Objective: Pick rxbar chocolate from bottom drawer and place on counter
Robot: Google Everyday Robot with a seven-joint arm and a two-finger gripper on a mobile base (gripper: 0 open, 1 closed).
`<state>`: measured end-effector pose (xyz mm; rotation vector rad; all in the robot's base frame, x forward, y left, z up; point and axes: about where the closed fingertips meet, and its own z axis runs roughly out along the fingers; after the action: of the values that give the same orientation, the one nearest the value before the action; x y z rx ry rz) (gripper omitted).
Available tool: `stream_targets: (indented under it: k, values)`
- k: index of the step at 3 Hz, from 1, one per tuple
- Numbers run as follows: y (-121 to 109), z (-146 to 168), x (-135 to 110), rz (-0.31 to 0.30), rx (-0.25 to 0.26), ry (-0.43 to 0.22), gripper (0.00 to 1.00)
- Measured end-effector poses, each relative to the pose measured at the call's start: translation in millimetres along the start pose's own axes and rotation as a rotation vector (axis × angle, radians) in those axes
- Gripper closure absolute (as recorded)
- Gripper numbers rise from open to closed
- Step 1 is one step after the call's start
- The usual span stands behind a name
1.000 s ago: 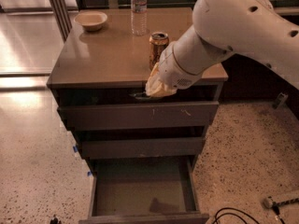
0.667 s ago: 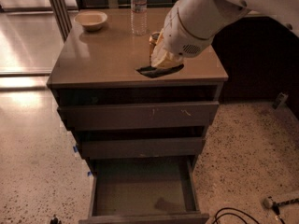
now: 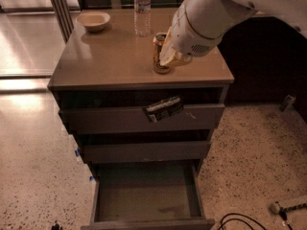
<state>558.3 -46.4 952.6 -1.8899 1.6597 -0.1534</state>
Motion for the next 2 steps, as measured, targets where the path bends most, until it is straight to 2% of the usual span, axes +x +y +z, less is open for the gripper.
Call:
stream_targets:
  k: [1,2]
  values:
    - [-19.2,0.6,22.2,-0.02,0.058,0.042,1.0]
    - [-35.7,7.8,37.3,-0.034,0.091,0.058,1.0]
